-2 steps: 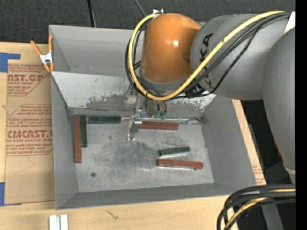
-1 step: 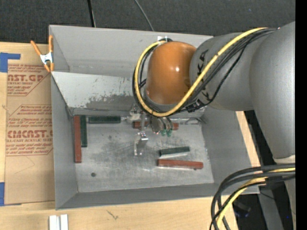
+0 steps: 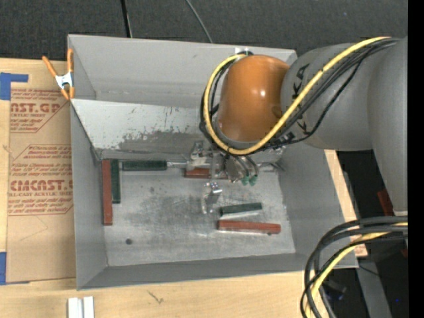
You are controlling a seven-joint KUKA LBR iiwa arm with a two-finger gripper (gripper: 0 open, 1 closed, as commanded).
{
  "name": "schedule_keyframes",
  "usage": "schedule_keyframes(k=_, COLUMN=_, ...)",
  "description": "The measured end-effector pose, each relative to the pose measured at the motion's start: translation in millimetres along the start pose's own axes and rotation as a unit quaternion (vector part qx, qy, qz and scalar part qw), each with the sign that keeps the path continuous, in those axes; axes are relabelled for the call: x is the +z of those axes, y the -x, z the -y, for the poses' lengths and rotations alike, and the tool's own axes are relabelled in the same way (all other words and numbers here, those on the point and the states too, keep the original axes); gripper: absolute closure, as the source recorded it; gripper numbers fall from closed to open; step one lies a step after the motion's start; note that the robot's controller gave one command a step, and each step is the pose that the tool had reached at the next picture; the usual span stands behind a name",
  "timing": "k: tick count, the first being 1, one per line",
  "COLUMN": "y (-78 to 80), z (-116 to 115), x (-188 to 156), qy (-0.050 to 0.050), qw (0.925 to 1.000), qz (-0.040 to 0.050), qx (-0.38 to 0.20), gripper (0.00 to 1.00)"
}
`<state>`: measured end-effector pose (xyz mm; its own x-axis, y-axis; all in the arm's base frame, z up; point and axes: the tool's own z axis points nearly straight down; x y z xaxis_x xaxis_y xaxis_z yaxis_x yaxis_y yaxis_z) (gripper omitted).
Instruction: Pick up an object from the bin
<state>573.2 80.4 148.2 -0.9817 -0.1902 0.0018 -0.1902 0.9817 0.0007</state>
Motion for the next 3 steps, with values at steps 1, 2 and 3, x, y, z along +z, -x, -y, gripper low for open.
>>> schedule_keyframes(k=1, y=-5.3, z=71.3, x=11.7, qy=-0.001, qw=1.0, qz=0.0016, qx=-0.009, gripper=0.0)
schedule_keyframes(k=2, y=-58.9, z=119.7, x=74.6, qy=-0.001, qw=0.9968, qz=0.0048, qx=-0.08, gripper=0.0)
schedule_keyframes(k=3, y=-38.3, z=104.6, x=72.6, qy=-0.004, qw=0.9998, qz=0.0014, qx=-0.021, gripper=1.0)
